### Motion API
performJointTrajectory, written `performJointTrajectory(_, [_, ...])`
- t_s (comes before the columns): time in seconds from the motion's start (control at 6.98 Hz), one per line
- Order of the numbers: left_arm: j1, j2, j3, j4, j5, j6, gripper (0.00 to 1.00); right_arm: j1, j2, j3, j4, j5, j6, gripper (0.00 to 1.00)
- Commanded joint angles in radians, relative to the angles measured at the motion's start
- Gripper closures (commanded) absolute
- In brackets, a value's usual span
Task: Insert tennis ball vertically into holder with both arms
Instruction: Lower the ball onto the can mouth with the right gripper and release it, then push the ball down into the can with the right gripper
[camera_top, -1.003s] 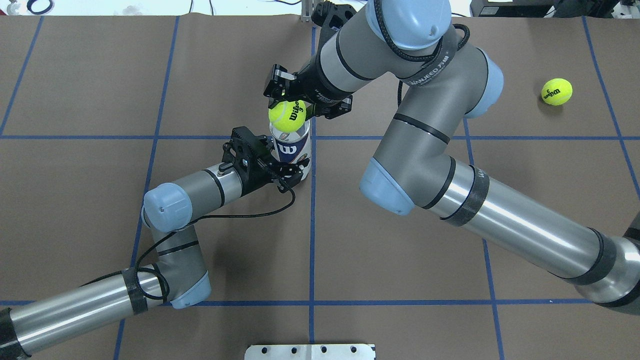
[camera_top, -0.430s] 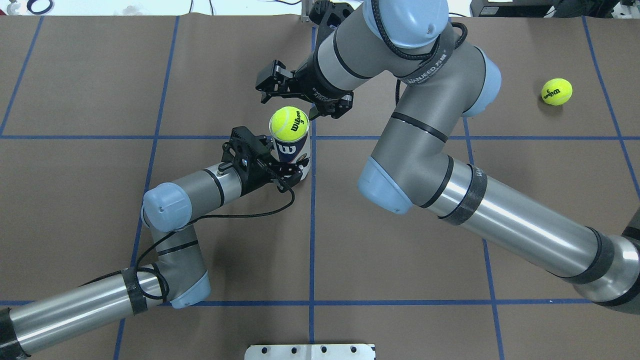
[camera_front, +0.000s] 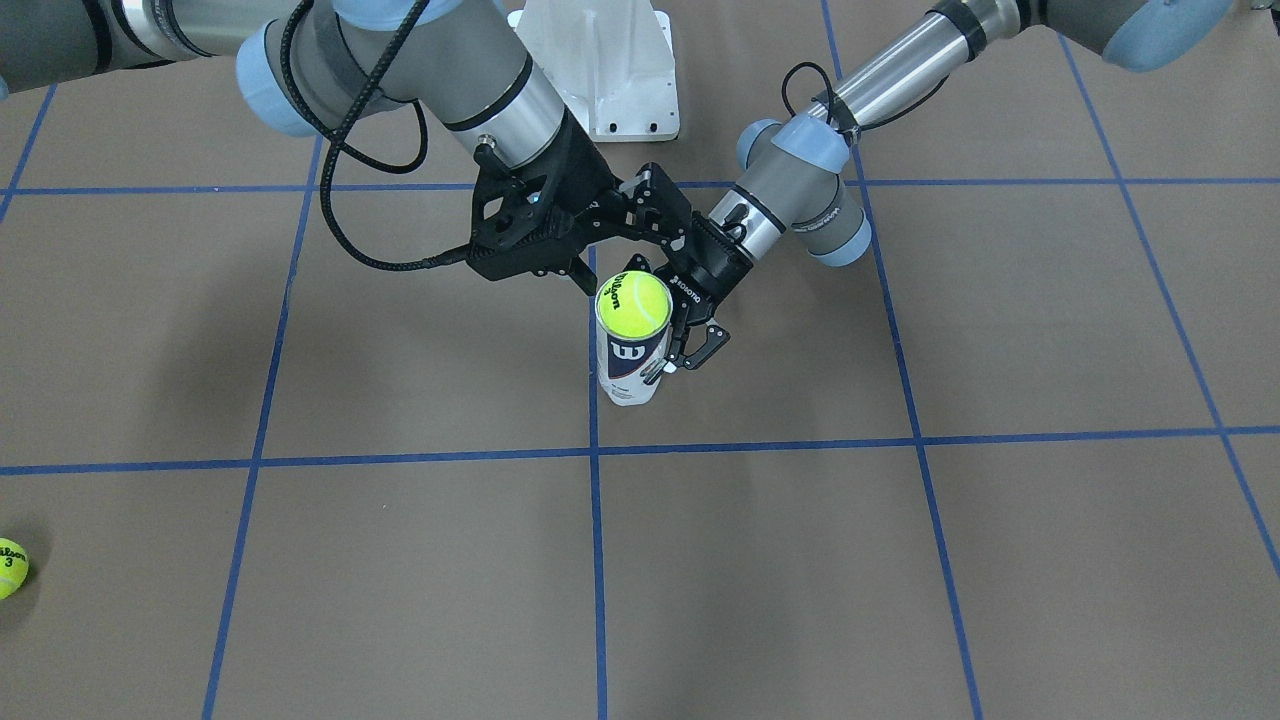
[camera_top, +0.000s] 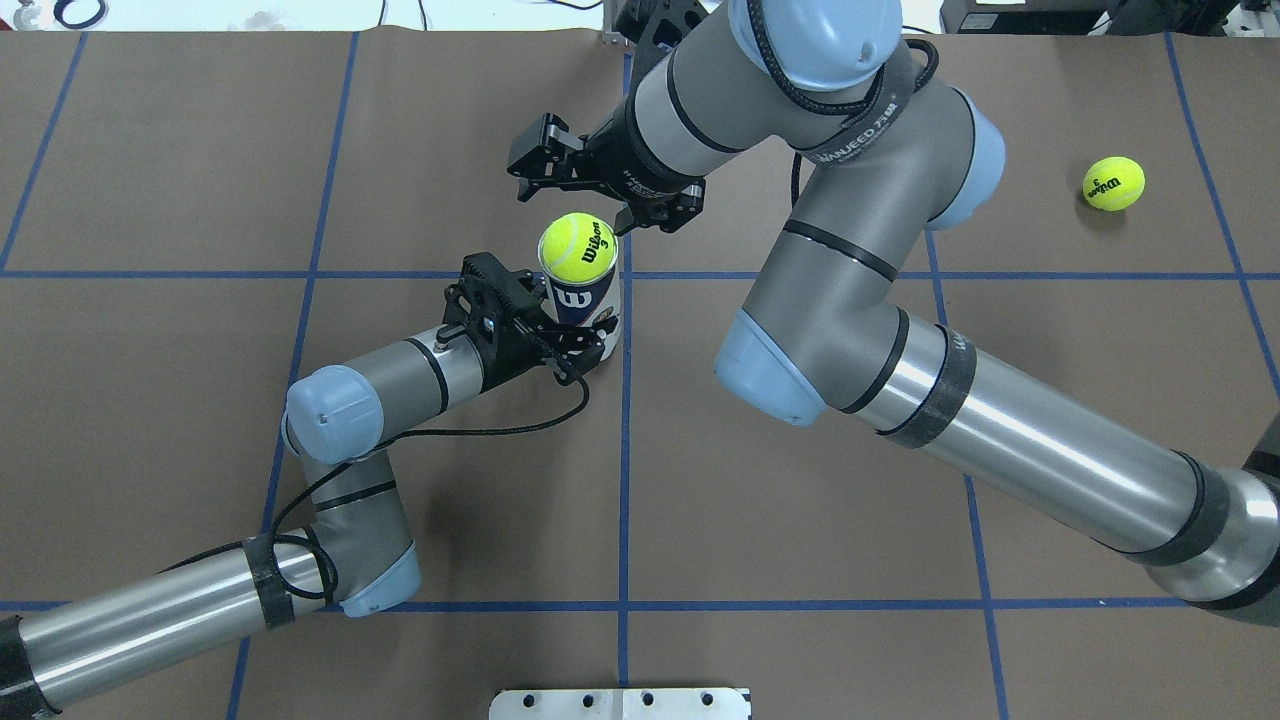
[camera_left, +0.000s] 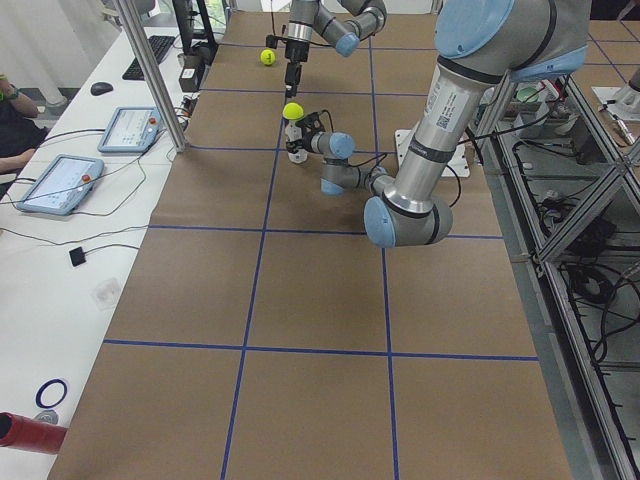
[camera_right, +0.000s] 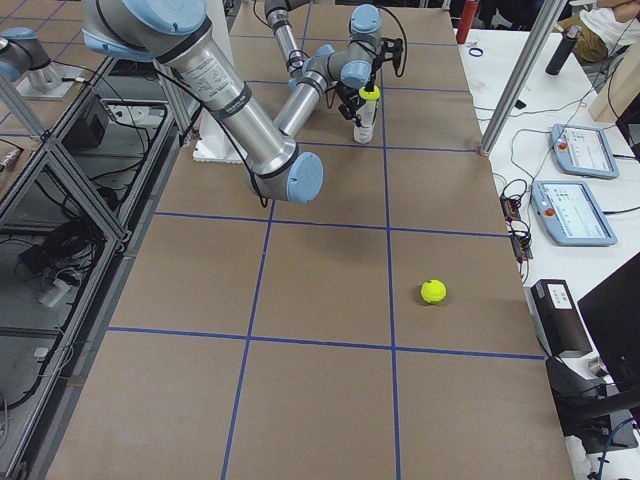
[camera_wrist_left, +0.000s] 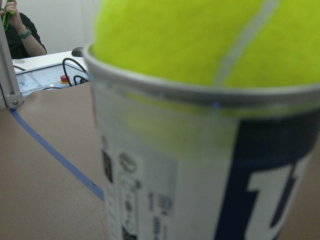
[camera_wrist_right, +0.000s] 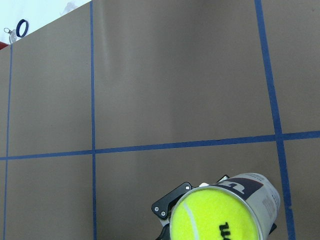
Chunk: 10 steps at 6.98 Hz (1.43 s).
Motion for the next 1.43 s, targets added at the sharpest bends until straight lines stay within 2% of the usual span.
performJointTrajectory(0.0, [0.000,0.000,0.000,0.002,-0.001,0.000,0.26,0.037,0.019,0.003,0.005,0.002,0.010,0.99])
performJointTrajectory(0.72, [0.000,0.000,0.000,0.000,-0.001,-0.001,0.26,0.001,0.016,-0.012,-0.008,0.000,0.004,1.00])
performJointTrajectory(1.0, [0.000,0.000,0.000,0.000,-0.001,0.000,0.26,-0.063,0.012,-0.057,-0.008,-0.050,0.001,1.00])
performJointTrajectory(1.29, [0.000,0.000,0.000,0.000,-0.001,0.000,0.26,-0.065,0.013,-0.060,-0.008,-0.055,0.001,1.00])
